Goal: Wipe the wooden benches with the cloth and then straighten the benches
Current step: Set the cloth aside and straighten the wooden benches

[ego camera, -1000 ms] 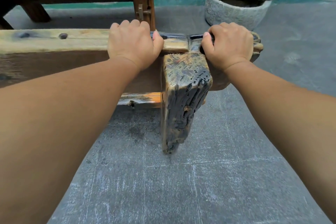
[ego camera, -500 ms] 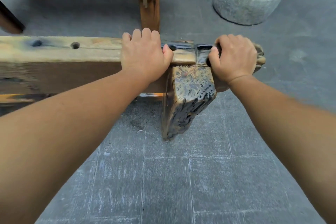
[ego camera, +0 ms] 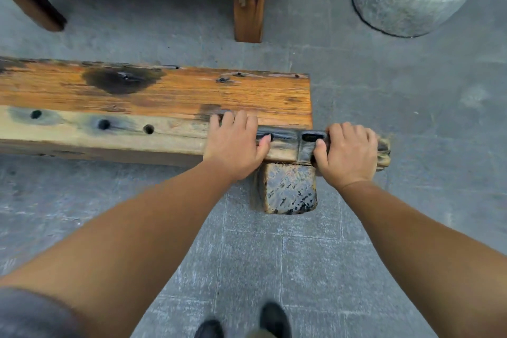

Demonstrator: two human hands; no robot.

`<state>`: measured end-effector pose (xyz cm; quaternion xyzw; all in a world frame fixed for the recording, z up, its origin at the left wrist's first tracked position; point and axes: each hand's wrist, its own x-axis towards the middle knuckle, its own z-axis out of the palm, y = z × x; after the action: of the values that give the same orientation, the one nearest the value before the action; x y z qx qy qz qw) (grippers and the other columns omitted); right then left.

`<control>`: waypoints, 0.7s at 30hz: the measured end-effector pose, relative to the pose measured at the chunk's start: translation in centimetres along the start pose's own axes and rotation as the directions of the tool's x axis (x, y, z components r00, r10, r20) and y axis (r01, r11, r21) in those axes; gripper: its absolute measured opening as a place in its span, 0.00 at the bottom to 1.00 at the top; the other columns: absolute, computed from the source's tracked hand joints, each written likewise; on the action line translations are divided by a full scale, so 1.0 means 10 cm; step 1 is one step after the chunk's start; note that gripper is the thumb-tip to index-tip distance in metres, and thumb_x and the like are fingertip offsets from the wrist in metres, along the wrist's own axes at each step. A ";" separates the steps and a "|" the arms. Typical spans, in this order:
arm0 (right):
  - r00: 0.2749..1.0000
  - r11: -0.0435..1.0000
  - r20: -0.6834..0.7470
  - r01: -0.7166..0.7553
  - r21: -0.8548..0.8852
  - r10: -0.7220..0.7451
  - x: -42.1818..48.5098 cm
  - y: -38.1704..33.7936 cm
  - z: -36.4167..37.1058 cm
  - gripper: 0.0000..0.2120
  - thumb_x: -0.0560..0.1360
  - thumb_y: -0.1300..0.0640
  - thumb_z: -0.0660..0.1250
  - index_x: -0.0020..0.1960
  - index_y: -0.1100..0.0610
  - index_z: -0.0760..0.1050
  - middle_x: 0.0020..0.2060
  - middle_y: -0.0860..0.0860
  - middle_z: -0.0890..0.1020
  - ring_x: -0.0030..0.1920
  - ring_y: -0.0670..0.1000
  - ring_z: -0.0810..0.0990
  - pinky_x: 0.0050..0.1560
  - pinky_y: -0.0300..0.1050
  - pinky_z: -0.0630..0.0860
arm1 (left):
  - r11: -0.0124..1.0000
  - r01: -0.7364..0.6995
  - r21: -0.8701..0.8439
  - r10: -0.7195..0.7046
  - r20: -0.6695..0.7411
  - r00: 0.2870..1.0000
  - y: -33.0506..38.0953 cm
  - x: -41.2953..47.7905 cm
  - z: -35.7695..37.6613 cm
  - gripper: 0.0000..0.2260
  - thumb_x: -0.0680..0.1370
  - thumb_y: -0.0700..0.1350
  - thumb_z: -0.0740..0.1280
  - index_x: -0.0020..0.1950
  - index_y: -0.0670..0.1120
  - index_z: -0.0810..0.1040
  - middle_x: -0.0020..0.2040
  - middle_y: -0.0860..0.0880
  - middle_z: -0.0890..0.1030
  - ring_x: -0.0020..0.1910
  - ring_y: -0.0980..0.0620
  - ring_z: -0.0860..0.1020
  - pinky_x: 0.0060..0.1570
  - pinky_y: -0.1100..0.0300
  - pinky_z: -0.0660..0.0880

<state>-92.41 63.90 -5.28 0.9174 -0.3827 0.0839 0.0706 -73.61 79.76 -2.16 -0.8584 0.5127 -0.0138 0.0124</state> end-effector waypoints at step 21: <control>0.761 0.795 0.463 0.112 0.596 -0.454 0.72 -1.62 -1.10 0.14 0.78 0.53 0.61 0.61 0.57 0.74 0.57 0.54 0.77 0.55 0.55 0.76 0.53 0.48 0.74 | 0.597 0.798 -0.078 -0.615 0.595 0.518 -1.00 -1.11 -1.23 0.29 0.78 0.65 0.57 0.73 0.50 0.63 0.71 0.44 0.69 0.66 0.40 0.72 0.63 0.41 0.68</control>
<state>-76.99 72.35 5.90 0.9279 -0.1966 -0.1114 -0.2965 -70.50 94.17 10.40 -0.9508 0.0815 0.2989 -0.0089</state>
